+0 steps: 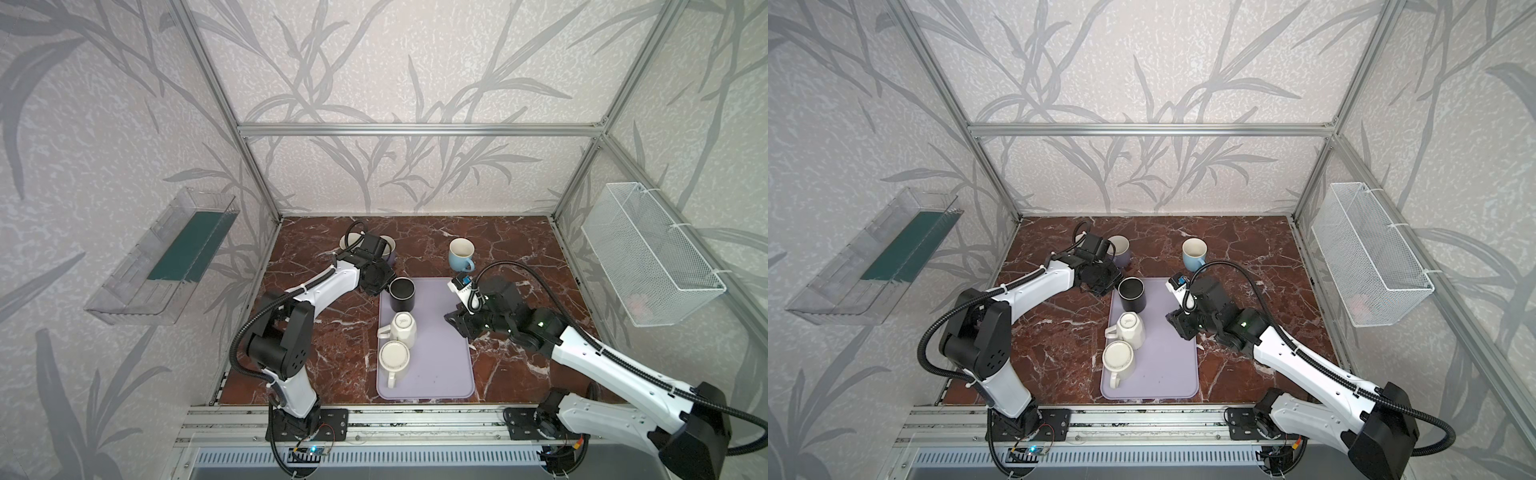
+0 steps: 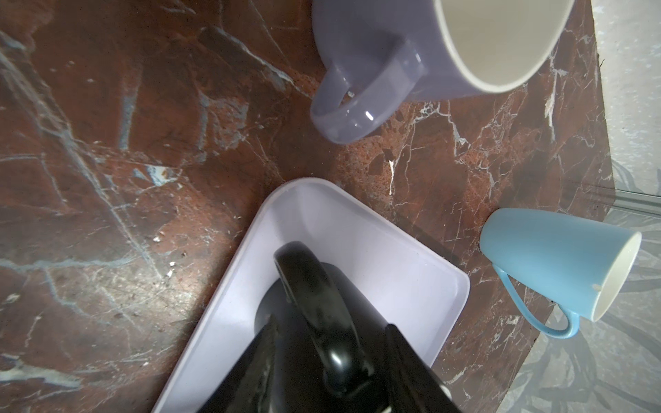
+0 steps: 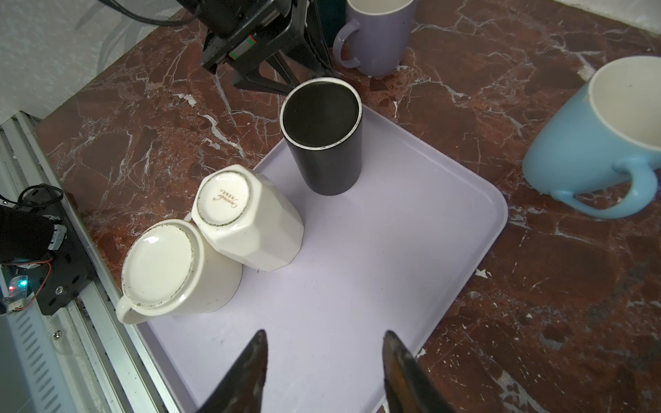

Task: Turn the mug right side up
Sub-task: Pick up the mug from the tray.

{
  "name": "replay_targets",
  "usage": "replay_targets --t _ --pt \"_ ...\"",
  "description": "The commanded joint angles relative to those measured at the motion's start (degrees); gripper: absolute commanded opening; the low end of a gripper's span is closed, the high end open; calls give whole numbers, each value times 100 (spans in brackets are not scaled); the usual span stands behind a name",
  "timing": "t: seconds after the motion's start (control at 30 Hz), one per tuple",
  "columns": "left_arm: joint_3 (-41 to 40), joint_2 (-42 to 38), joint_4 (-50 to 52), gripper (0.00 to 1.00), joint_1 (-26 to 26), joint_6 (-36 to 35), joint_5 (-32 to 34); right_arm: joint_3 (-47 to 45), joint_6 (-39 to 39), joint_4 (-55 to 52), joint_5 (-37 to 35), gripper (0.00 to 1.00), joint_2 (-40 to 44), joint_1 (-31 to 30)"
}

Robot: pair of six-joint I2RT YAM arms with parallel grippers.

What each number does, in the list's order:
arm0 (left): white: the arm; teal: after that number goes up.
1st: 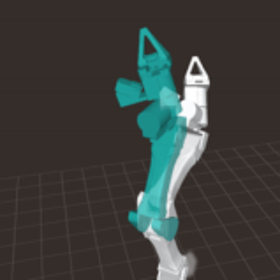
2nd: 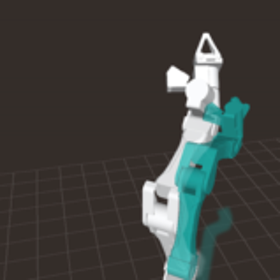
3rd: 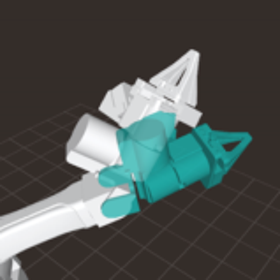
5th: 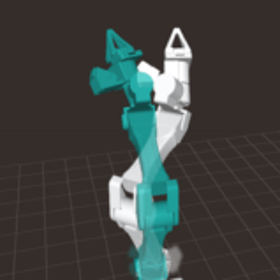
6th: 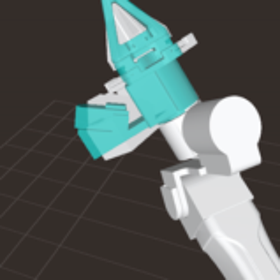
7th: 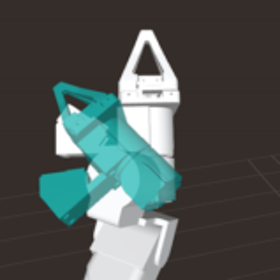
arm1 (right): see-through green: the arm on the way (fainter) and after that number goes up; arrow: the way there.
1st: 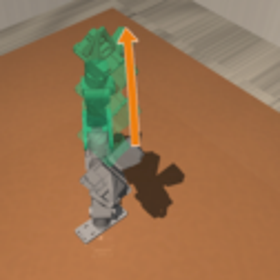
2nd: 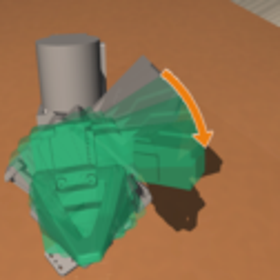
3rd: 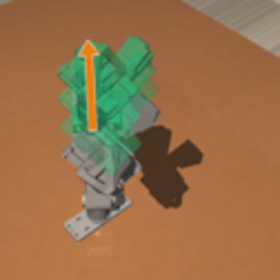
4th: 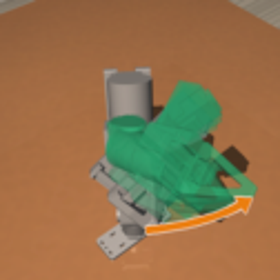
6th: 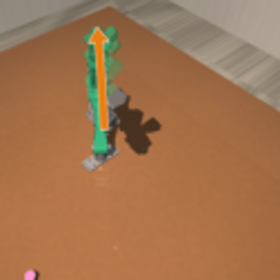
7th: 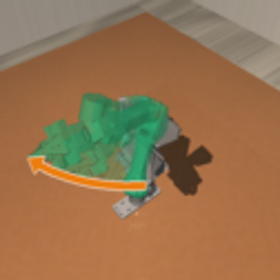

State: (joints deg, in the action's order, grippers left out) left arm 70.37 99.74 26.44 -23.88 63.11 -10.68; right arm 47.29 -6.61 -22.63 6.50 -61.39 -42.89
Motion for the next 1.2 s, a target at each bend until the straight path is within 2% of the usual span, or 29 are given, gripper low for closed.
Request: replay_targets --t 0.0,0.4,0.83,1.17 --pt "239 144 54 44 -55 48 -11 -62 9 -66 0 51 135 27" --pt "647 438 450 31 -227 -414 -14 -149 27 -129 -10 51 307 158" --pt "1451 925 1698 36 -251 -1451 55 -273 37 -132 24 51 434 273" --pt "2223 1358 2320 35 -303 -1788 527 -321 61 -91 92 51 468 360"
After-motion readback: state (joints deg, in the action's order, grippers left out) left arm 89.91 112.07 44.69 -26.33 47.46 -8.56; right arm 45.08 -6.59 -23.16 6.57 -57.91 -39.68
